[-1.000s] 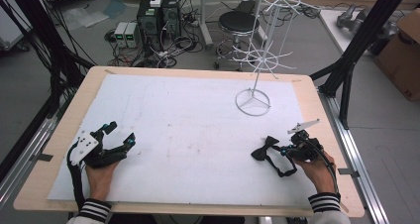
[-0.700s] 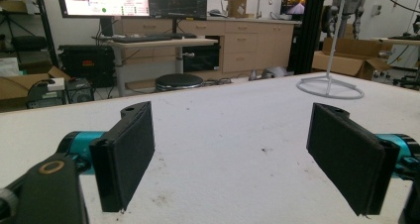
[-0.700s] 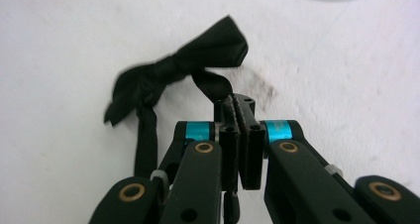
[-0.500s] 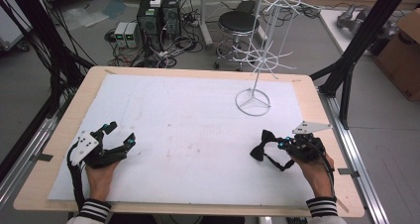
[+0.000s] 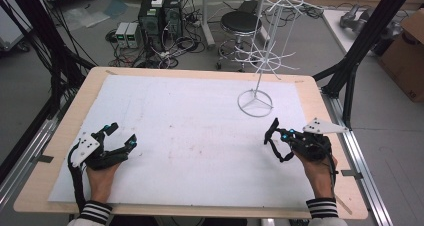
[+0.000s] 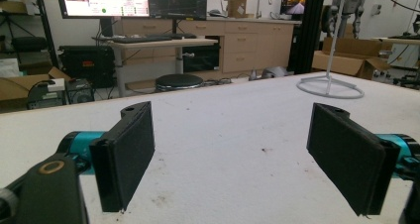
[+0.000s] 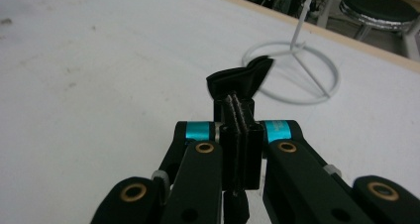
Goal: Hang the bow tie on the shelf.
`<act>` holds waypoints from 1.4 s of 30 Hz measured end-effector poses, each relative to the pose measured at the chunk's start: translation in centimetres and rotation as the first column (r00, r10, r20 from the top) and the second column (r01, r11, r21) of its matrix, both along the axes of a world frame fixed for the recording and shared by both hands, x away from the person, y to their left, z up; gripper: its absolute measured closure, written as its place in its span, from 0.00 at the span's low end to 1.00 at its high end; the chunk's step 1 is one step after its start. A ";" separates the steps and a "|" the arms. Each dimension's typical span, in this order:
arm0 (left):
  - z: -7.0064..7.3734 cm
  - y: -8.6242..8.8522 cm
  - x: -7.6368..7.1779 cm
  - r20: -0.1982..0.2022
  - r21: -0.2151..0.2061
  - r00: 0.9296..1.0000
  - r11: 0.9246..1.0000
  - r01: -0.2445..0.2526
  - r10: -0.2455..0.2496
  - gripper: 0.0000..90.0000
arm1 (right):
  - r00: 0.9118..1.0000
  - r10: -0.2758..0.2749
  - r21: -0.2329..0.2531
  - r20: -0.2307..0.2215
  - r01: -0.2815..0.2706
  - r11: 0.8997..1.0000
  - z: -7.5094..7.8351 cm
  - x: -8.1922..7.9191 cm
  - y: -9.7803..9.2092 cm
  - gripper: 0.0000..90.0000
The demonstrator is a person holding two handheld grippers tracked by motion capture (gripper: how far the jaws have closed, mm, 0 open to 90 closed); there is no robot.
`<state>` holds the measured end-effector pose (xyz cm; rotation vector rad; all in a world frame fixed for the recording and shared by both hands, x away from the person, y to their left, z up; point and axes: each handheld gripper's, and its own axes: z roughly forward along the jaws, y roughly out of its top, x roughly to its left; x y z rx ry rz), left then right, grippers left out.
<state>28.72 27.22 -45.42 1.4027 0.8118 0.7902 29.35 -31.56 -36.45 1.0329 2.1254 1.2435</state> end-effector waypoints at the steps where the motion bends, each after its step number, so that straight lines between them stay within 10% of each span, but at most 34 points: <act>1: 0.0 0.0 0.0 0.000 0.000 1.000 1.000 0.000 0.000 0.21 | 1.000 -0.001 0.008 0.006 0.001 1.000 0.2 0.0 0.1 1.00; 19: 0.0 0.0 0.0 0.000 0.000 1.000 1.000 0.000 0.000 0.21 | 0.986 0.011 0.131 0.169 -0.034 0.991 4.3 1.4 3.6 1.00; 42: 0.0 0.0 0.0 0.002 0.000 1.000 1.000 0.001 -0.001 0.21 | 0.962 0.010 0.204 0.272 -0.067 0.977 8.1 4.8 6.8 1.00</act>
